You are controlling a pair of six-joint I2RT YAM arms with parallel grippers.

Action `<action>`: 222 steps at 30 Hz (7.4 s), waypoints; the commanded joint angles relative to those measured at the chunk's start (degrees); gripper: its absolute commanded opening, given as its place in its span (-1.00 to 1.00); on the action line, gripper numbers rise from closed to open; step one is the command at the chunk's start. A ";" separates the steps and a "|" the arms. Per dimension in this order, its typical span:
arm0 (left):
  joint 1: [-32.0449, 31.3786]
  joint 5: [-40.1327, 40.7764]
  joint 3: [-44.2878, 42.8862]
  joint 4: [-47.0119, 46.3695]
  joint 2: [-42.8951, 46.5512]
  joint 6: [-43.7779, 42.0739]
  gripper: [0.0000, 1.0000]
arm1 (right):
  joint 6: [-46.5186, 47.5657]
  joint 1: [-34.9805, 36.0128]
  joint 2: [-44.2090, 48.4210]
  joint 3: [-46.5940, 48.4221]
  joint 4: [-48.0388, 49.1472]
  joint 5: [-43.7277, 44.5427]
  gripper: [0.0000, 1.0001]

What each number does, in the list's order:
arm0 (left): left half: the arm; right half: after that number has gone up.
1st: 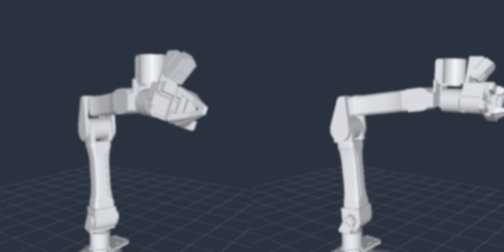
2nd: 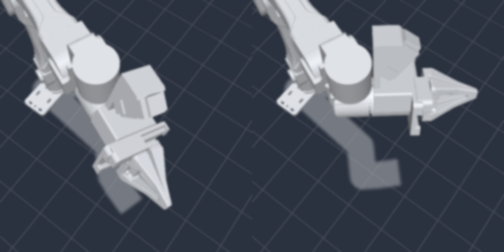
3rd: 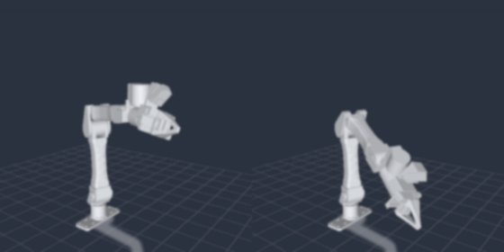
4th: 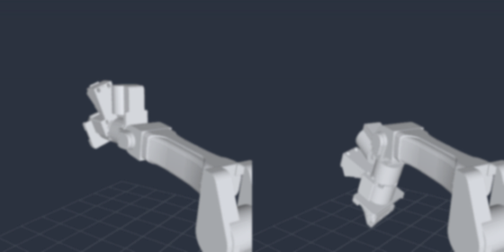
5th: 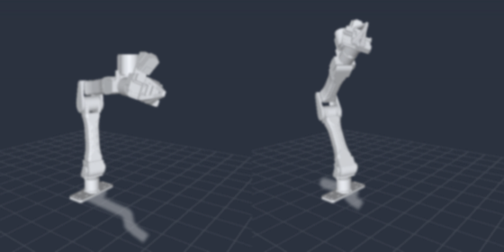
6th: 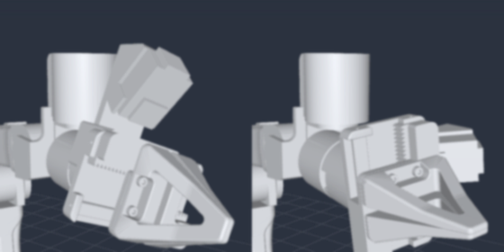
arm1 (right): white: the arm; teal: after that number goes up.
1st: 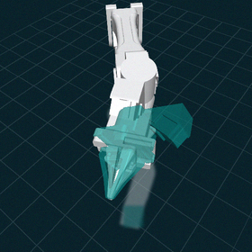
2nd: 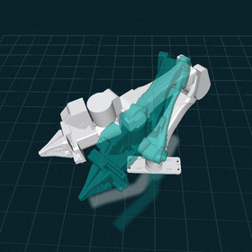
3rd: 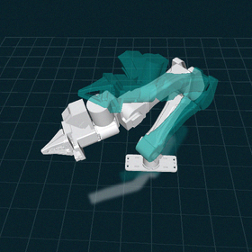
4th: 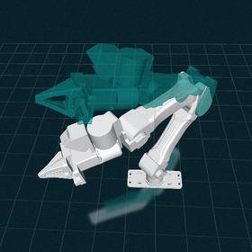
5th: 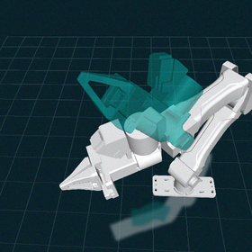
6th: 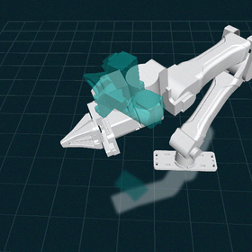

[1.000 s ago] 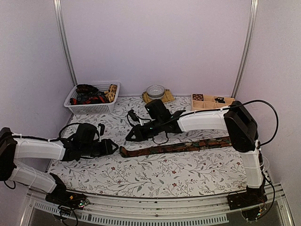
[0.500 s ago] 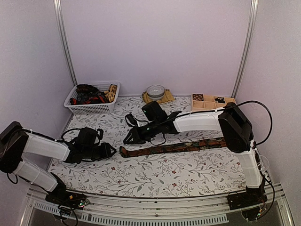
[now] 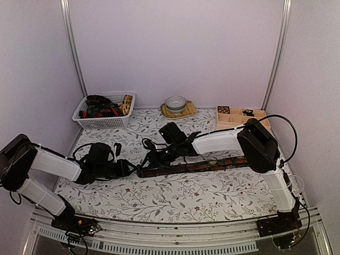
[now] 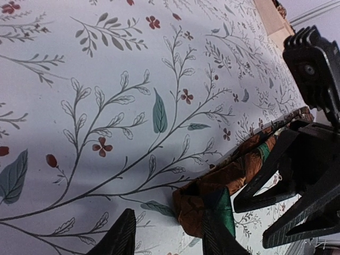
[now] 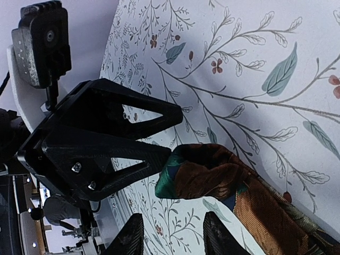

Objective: Roll the ties
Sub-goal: Roll the tie at the center of the board.

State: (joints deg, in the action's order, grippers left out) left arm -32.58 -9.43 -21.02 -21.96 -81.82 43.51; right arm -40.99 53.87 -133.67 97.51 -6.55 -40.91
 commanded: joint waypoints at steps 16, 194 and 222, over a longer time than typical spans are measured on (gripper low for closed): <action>-3.02 -2.81 -3.49 -4.94 -6.53 -2.51 -0.17 | -7.98 -2.65 -4.67 -3.80 4.68 -0.94 -0.16; -20.86 43.64 -50.04 63.44 -24.71 -12.76 -1.00 | -26.19 -3.63 -9.20 -4.68 20.49 -0.67 -0.91; -22.00 38.53 -51.41 58.18 -25.68 -14.25 -1.00 | -30.89 -2.61 -16.73 2.56 24.13 -1.97 -0.90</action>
State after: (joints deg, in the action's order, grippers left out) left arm -52.88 31.48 -71.00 40.10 -108.27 30.04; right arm -70.76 50.41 -144.46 99.11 15.97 -42.28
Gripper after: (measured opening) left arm 0.022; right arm 0.049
